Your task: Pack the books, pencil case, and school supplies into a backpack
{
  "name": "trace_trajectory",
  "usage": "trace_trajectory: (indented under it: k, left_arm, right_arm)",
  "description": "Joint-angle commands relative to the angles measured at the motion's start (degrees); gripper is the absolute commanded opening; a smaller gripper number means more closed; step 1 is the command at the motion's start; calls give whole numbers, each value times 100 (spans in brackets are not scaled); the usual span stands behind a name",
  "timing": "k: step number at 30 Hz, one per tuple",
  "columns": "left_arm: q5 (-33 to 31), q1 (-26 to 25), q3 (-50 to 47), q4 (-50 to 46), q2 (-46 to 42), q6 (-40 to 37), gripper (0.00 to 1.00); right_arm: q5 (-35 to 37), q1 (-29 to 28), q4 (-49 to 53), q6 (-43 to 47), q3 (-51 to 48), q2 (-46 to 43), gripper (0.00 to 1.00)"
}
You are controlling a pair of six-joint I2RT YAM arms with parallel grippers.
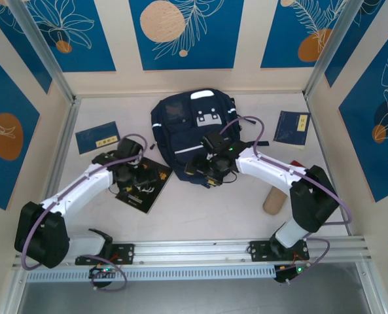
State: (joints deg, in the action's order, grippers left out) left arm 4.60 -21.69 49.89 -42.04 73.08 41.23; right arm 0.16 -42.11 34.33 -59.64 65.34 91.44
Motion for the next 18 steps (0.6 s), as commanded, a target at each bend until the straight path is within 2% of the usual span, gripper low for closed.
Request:
trace_trajectory:
  k: [1, 6, 9, 12, 18]
  left_arm:
    - [35, 521, 84, -120, 104, -627, 100]
    - [-219, 1002, 270, 235, 742, -893, 100]
    - [-155, 1268, 391, 417, 1204, -1013, 100]
    - [-159, 1338, 508, 415, 1588, -1116, 100]
    - [381, 1330, 267, 630, 1685, -1118, 99]
  right_arm:
    - [82, -337, 49, -381, 353, 311, 82]
    - [-17, -624, -101, -617, 696, 850, 80]
    - [-127, -744, -80, -631, 1003, 1190, 78]
    - [-103, -854, 27, -654, 1243, 1464, 76]
    - [-170, -930, 92, -741, 1507, 1864, 73]
